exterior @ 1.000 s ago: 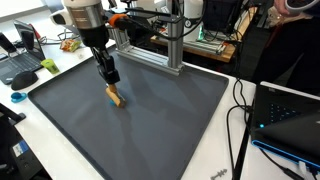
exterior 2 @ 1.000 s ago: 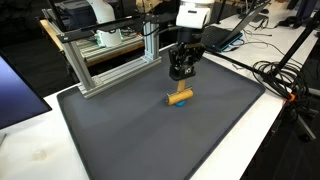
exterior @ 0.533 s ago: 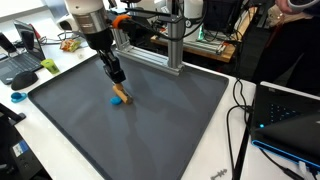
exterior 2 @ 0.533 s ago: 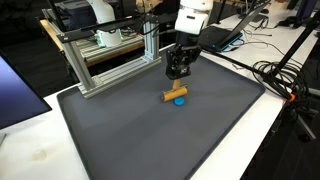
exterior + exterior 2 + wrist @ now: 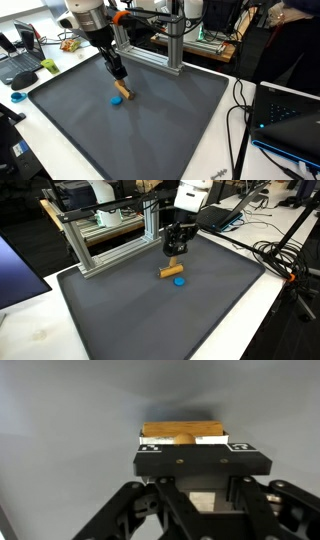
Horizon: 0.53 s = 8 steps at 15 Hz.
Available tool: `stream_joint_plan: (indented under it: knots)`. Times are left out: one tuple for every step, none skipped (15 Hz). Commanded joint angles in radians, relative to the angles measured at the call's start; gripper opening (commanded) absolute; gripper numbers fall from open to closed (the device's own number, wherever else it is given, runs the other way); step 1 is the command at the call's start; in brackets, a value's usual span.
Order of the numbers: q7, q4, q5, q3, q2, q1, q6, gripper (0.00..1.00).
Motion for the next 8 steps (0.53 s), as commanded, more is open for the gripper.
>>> stream_joint_plan:
  knots:
    - [-0.077,-0.018,-0.019,0.001,-0.071,-0.006,0.003,0.22]
    - [-0.136,-0.021,-0.008,0.012,-0.086,-0.019,0.012,0.22]
    - [-0.214,-0.027,-0.006,0.023,-0.104,-0.03,0.014,0.22]
    - [-0.268,-0.029,-0.009,0.026,-0.122,-0.035,0.009,0.22]
    - [-0.325,-0.028,-0.005,0.032,-0.136,-0.042,0.014,0.22]
    - [-0.381,-0.017,-0.01,0.035,-0.144,-0.046,0.006,0.22]
    - [-0.439,-0.007,-0.011,0.039,-0.151,-0.051,-0.007,0.22]
    - [-0.501,-0.007,-0.004,0.045,-0.161,-0.059,-0.01,0.22]
